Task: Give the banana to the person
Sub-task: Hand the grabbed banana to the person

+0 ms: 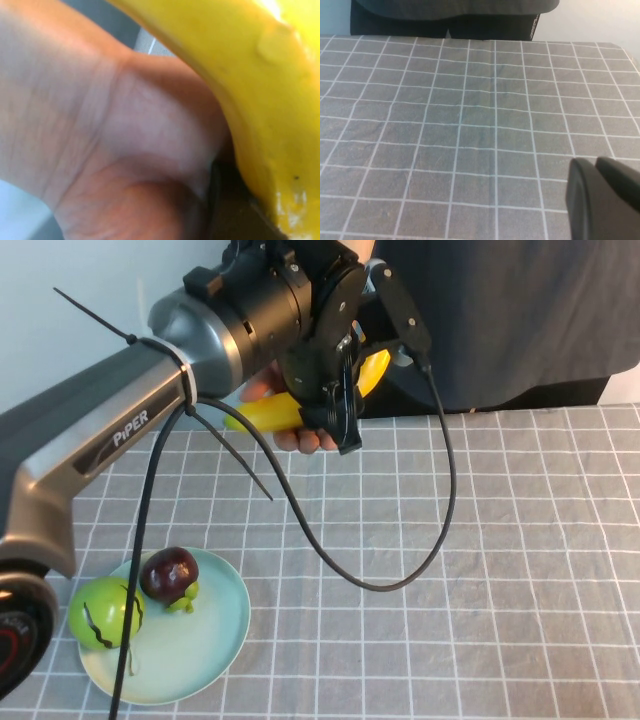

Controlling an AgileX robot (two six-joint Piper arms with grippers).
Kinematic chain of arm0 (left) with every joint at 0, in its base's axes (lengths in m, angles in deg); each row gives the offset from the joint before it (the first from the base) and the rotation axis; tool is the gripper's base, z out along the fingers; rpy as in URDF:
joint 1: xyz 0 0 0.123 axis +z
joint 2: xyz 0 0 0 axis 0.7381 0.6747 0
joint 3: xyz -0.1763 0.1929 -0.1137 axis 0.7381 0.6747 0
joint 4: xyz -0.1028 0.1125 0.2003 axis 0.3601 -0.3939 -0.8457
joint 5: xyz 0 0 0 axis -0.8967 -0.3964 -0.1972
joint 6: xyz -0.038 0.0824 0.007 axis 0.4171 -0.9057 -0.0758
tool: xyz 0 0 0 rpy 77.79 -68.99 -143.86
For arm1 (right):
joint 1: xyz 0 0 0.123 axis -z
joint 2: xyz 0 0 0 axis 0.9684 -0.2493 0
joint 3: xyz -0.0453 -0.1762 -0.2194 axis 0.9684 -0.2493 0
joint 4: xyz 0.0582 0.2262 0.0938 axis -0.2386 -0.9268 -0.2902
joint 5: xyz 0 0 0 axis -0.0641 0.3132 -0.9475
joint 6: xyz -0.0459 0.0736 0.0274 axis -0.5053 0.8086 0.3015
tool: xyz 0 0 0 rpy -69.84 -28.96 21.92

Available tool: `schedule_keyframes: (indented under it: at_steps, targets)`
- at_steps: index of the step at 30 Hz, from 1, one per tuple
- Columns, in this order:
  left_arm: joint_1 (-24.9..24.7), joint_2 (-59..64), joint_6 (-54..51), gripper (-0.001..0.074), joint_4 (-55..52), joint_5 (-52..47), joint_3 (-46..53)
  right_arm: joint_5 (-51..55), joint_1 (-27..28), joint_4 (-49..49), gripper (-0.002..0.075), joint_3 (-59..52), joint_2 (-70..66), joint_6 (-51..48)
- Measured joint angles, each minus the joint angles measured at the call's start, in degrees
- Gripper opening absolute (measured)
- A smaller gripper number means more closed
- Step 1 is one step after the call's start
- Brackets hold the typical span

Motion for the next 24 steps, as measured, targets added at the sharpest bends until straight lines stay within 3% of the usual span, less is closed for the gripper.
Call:
schedule_keyframes:
  at_steps: [3, 8, 11, 24]
  targets:
    - [0.0, 0.0, 2.67, 0.0286, 0.24, 0.0, 0.0, 0.0, 0.0, 0.0, -0.0006, 0.0, 0.0, 0.0]
    - [0.0, 0.0, 4.96, 0.0521, 0.24, 0.12, 0.0, 0.0, 0.0, 0.0, -0.0006, 0.0, 0.0, 0.0]
    - [0.0, 0.0, 5.2, 0.0596, 0.13, 0.42, 0.0, 0.0, 0.0, 0.0, -0.0006, 0.0, 0.0, 0.0]
    - [-2.04, -8.53, 6.6, 0.063, -0.9, -0.25, 0.0, 0.0, 0.0, 0.0, -0.0006, 0.0, 0.0, 0.0]
